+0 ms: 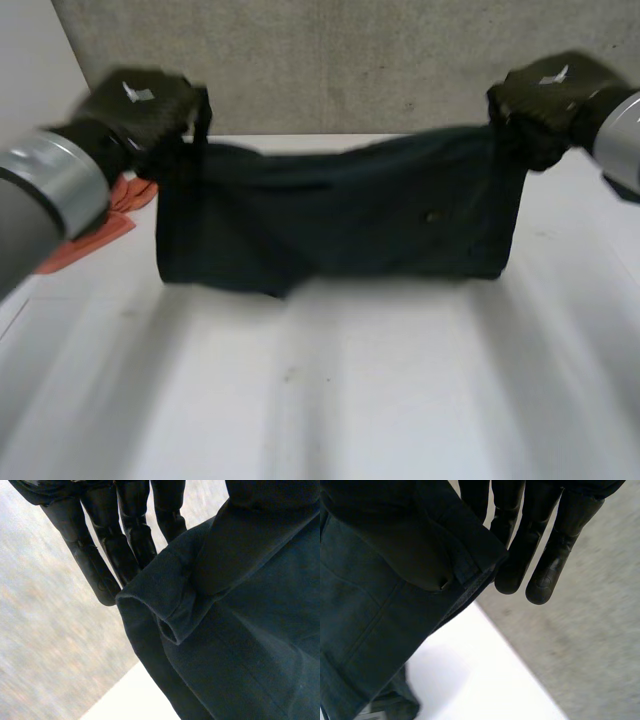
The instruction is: Fold the laundry.
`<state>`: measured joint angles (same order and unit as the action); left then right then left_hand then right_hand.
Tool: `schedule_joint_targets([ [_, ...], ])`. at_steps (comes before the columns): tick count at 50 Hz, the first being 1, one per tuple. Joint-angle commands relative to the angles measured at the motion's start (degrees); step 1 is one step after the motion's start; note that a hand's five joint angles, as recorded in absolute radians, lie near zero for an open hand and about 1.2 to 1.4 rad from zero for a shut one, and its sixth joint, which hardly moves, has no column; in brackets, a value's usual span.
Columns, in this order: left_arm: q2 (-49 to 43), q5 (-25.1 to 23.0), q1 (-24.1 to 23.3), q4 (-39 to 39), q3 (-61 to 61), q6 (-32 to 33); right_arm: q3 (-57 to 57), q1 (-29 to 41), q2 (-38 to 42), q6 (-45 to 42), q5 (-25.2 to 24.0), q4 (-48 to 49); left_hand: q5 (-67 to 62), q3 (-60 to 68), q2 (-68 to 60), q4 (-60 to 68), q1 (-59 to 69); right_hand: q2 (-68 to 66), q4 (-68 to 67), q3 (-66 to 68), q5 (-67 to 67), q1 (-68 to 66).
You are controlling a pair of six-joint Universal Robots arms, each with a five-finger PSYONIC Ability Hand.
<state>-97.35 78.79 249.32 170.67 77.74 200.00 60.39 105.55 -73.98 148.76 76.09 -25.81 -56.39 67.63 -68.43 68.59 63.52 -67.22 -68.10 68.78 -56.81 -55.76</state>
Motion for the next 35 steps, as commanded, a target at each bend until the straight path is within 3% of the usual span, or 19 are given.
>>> schedule_joint_targets([
  [1,-15.6,0.5,0.2,0.5,-5.3,0.6,-0.9,3.2,9.0,0.2,1.2,1.6,-13.6,12.4,-11.6,11.4,16.5,-12.8,-11.9,11.2,-13.2,-24.2],
  [6,-23.8,0.2,1.4,1.2,-15.1,1.2,-5.1,3.9,15.3,0.9,4.7,8.4,-13.6,12.4,-11.6,11.4,16.5,-12.8,-11.9,11.2,-13.2,-24.2],
  [10,-27.5,0.5,1.4,7.9,-25.2,1.8,-10.4,4.9,19.0,2.5,8.3,19.7,-13.6,12.4,-11.6,11.4,16.5,-12.8,-11.9,11.2,-13.2,-24.2],
  [14,-27.4,1.5,0.7,22.1,-30.5,1.1,-16.3,5.6,20.4,4.0,9.6,34.8,-13.6,12.4,-11.6,11.4,16.5,-12.8,-11.9,11.2,-13.2,-24.2],
  [15,-26.5,2.4,0.6,28.9,-30.9,0.8,-17.9,5.8,20.1,4.5,9.7,40.0,-13.6,12.4,-11.6,11.4,16.5,-12.8,-11.9,11.2,-13.2,-24.2],
  [20,-19.9,5.8,-0.4,44.1,-29.2,-1.4,-20.7,5.9,17.9,8.0,10.2,51.5,-13.6,12.4,-11.6,11.4,16.5,-12.8,-11.9,11.2,-13.2,-24.2],
  [25,-15.2,6.3,-0.3,44.0,-24.4,-4.2,-20.9,5.8,16.7,10.2,9.9,51.2,-13.6,12.4,-11.6,11.4,16.5,-12.8,-11.9,11.2,-13.2,-24.2],
  [35,-13.0,6.2,0.0,39.0,-5.7,-4.9,-12.4,5.7,17.5,9.9,6.4,37.9,-13.6,12.4,-11.6,11.4,16.5,-12.8,-11.9,11.2,-13.2,-24.2],
])
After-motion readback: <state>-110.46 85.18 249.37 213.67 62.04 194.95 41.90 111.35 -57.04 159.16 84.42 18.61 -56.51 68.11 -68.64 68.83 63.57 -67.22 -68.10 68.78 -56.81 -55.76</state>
